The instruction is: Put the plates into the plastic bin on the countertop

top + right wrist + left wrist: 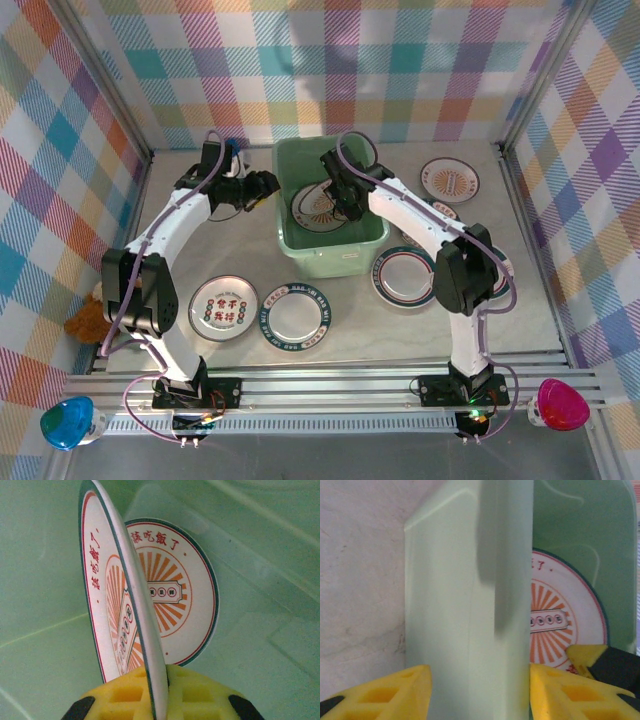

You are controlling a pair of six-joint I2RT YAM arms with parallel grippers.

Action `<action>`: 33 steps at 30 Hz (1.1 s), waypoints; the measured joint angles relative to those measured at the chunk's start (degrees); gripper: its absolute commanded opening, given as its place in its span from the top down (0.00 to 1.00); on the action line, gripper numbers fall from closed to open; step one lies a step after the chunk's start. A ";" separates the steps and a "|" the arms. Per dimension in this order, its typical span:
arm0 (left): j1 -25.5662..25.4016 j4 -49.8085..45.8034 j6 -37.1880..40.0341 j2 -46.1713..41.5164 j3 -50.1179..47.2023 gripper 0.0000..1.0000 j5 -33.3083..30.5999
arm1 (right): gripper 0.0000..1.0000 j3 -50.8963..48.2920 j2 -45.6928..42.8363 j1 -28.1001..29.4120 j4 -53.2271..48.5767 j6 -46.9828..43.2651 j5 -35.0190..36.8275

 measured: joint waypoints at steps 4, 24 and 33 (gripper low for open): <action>-0.33 1.40 0.04 0.00 -0.72 0.58 0.94 | 1.00 0.02 0.55 -0.02 0.37 1.55 -0.28; -2.23 1.44 0.24 0.26 -2.40 0.71 0.98 | 1.00 16.31 10.16 2.08 -8.02 6.99 0.33; -2.27 1.51 0.22 -0.11 -2.67 0.73 0.22 | 1.00 18.88 10.69 4.09 -12.35 9.49 2.16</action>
